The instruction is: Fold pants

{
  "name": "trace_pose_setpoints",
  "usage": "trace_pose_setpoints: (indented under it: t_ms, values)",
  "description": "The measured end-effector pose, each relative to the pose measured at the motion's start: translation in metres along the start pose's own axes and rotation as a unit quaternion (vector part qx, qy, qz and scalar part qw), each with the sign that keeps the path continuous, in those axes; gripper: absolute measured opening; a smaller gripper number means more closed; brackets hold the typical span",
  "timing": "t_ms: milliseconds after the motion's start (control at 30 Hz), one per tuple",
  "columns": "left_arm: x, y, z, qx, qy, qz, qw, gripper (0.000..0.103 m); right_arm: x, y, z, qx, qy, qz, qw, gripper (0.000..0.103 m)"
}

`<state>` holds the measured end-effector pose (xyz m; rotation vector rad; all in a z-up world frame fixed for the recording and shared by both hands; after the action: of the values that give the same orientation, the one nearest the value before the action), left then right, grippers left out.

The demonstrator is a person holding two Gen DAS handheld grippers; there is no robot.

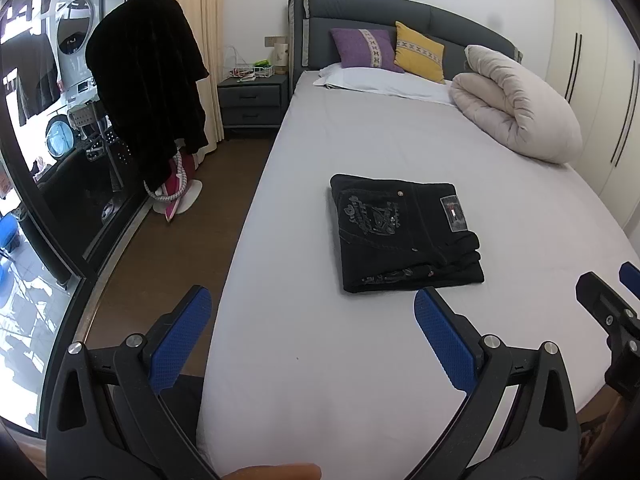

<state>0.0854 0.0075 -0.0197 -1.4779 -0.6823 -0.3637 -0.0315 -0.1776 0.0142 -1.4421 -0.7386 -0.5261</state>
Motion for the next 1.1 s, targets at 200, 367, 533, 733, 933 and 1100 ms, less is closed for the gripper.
trace_pose_setpoints:
  t_ms: [200, 367, 533, 733, 933, 1100]
  values:
    - [-0.001, 0.001, -0.001, 0.000, 0.000, 0.001, 1.0000, 0.103, -0.001, 0.001, 0.002, 0.001, 0.002, 0.002, 1.000, 0.103]
    - [-0.003, 0.003, -0.002, 0.000, 0.001, 0.002, 1.0000, 0.103, -0.003, 0.002, 0.002, 0.001, 0.003, 0.004, 1.000, 0.103]
    - [-0.003, 0.005, -0.002, 0.000, 0.001, 0.005, 1.0000, 0.103, -0.004, 0.002, 0.003, 0.001, 0.004, 0.004, 1.000, 0.103]
    - [-0.003, 0.007, -0.002, 0.001, 0.001, 0.006, 1.0000, 0.103, -0.006, 0.004, 0.003, 0.001, 0.004, 0.006, 1.000, 0.103]
    - [-0.003, 0.010, -0.002, 0.000, 0.002, 0.008, 1.0000, 0.103, -0.006, 0.005, 0.002, 0.001, 0.005, 0.007, 1.000, 0.103]
    - [-0.004, 0.011, -0.002, 0.001, 0.002, 0.009, 1.0000, 0.103, -0.007, 0.006, 0.002, 0.002, 0.005, 0.007, 1.000, 0.103]
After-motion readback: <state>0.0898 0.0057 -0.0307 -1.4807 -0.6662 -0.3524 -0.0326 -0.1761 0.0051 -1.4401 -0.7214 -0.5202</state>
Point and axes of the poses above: each gripper's, at about its wrist camera, not at the fingertips, and y roughly the way its jaws point, z to its left, x to its top, the point moved 1 cm from there along y, roughly the way its jaws point, and after that the axes turned 8 degrees about z, right-handed, at the moved point
